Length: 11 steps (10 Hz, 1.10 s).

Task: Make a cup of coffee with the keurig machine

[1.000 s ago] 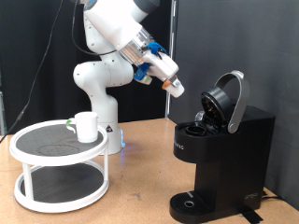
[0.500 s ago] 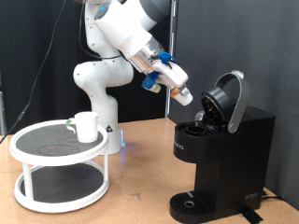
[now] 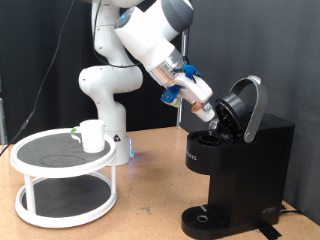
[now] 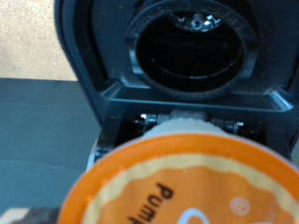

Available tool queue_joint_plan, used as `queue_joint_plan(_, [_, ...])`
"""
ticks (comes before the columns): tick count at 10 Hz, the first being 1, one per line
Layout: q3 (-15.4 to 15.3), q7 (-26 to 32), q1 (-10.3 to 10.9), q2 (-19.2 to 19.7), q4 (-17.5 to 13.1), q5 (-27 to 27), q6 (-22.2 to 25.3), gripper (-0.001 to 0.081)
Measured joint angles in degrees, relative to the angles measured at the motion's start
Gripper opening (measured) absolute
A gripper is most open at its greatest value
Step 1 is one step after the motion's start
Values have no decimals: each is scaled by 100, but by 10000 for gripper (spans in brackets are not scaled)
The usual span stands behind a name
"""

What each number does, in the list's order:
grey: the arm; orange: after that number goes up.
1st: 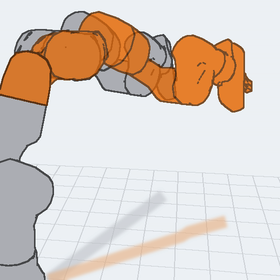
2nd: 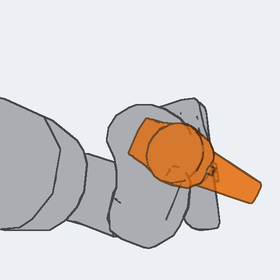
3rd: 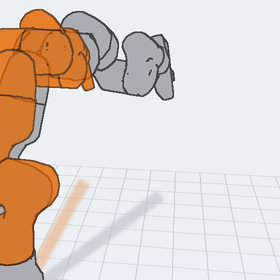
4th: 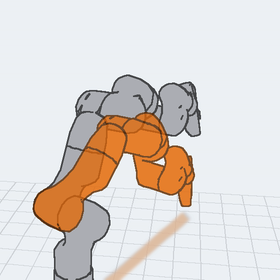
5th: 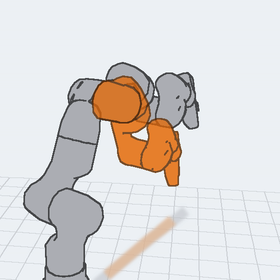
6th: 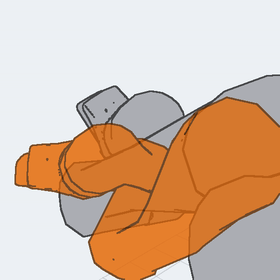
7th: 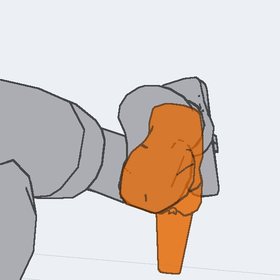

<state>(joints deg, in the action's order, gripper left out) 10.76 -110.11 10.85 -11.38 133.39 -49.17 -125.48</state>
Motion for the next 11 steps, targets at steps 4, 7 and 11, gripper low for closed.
queue_joint_plan(4, [-55, 6, 1, 182, 34, 0, -149, 405])
queue_joint_plan(7, [-106, 77, 1, 316, 94, 0, -297, 405])
queue_joint_plan(11, [-207, 164, 8, 508, 114, -23, -464, 405])
